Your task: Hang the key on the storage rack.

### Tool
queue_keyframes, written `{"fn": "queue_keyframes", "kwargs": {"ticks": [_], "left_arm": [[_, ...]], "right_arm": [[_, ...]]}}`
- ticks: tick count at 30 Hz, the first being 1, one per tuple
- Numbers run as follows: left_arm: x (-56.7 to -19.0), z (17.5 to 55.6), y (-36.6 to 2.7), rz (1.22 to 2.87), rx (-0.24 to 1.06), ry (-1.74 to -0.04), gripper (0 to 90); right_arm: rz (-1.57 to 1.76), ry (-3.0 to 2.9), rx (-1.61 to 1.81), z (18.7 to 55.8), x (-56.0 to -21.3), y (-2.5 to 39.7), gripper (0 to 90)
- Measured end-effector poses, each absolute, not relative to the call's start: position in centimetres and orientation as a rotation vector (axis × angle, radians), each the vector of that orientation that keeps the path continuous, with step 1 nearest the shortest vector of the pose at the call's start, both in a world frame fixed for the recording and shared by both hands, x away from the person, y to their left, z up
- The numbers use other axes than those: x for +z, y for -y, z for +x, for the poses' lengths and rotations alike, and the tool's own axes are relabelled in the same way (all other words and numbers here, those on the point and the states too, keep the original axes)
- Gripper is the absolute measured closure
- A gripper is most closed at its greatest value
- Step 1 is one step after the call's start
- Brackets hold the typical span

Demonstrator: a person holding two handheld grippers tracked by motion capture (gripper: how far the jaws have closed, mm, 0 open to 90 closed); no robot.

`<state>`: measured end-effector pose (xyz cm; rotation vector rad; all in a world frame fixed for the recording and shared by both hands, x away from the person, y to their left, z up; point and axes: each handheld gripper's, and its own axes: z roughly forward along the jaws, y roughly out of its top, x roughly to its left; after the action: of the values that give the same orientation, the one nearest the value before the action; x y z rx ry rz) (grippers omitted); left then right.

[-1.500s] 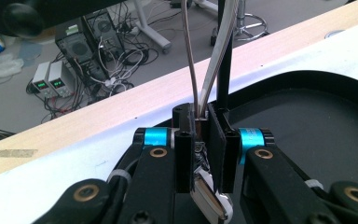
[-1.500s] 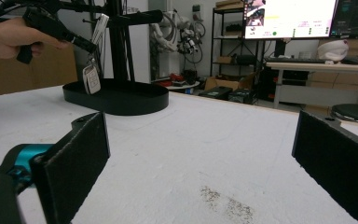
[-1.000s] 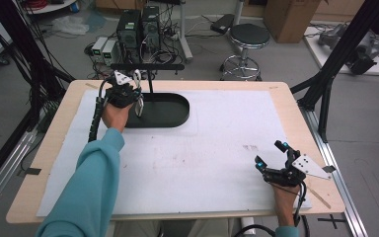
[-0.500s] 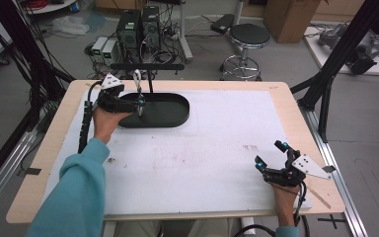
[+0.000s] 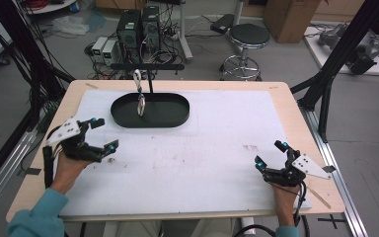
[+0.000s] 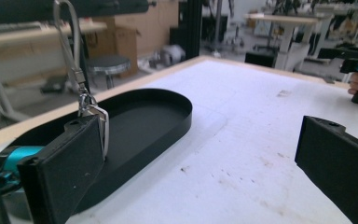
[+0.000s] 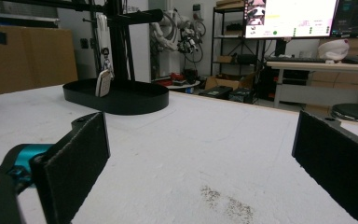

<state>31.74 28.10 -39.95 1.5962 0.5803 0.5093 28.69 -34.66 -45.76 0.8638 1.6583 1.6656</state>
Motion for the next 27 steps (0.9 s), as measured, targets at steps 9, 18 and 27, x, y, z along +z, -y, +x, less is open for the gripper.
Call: {"fn": "queue_keyframes", "kwargs": {"ticks": [9, 18, 27], "left_arm": [[-44.4, 27.6, -31.3, 1.531, 0.559, -0.667, 1.7], [-45.6, 26.0, -31.3, 1.476, 0.625, -0.646, 1.7], [-45.8, 25.5, -31.3, 1.435, 0.677, -0.645, 1.7]], "right_arm": [[0.869, -1.657, 1.667, 28.6, -45.8, 34.6, 3.4], [0.87, -1.659, 1.662, 28.7, -45.8, 34.6, 3.5], [0.871, -1.659, 1.662, 28.7, -45.8, 34.6, 3.4]]}}
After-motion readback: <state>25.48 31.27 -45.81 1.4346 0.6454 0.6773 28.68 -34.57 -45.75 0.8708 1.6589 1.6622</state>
